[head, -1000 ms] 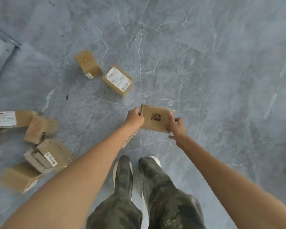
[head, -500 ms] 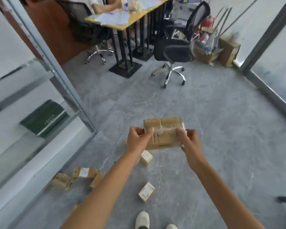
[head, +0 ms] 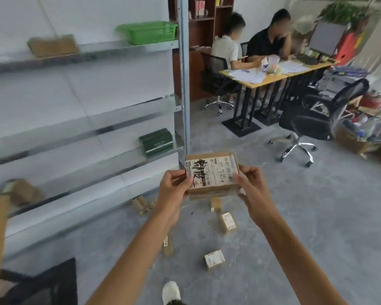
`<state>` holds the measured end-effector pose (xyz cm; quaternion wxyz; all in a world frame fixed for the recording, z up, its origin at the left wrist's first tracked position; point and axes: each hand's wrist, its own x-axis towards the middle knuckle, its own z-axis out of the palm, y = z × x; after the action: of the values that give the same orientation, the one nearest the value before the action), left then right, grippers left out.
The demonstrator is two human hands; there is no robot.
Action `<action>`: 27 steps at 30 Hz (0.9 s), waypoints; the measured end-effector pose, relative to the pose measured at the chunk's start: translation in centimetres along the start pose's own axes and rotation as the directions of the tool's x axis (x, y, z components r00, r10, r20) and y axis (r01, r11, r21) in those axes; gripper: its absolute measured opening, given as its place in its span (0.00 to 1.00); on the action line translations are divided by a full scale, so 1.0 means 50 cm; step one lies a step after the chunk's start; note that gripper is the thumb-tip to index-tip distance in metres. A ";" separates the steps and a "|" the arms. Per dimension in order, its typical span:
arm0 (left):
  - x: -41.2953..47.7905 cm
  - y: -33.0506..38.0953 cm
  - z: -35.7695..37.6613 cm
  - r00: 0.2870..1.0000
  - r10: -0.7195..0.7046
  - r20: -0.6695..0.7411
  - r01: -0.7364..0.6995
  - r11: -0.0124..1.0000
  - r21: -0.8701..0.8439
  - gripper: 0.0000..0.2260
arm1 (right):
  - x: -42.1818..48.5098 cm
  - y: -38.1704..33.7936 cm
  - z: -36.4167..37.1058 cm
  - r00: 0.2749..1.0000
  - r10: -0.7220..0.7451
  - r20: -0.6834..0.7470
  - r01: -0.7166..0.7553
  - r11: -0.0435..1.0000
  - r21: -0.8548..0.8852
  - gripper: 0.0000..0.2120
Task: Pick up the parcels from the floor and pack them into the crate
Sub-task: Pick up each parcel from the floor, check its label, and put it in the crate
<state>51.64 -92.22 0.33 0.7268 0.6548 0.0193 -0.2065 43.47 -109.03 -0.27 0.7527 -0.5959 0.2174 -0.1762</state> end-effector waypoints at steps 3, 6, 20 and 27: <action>-0.092 0.009 -0.075 0.999 0.023 -0.049 -0.025 0.999 -0.033 0.17 | -0.071 -0.008 0.045 0.998 -0.018 0.067 0.016 1.000 0.027 0.09; -0.172 0.022 -0.173 0.999 0.015 -0.029 -0.017 0.997 -0.070 0.26 | -0.129 -0.015 0.103 0.981 -0.052 0.186 0.056 0.998 -0.012 0.09; -0.519 -0.040 -0.674 0.989 -0.038 -0.144 0.011 0.984 -0.180 0.16 | -0.520 0.135 0.597 0.892 -0.006 0.453 0.003 1.000 0.007 0.26; -0.694 -0.085 -0.839 0.949 -0.053 -0.310 0.091 0.990 0.112 0.13 | -0.697 0.235 0.691 0.759 0.172 0.627 -0.067 0.980 -0.188 0.43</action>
<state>28.74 -42.65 0.74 0.6646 0.7219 0.1427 -0.1296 32.72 -59.74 -0.85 0.7432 -0.6611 -0.0016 0.1033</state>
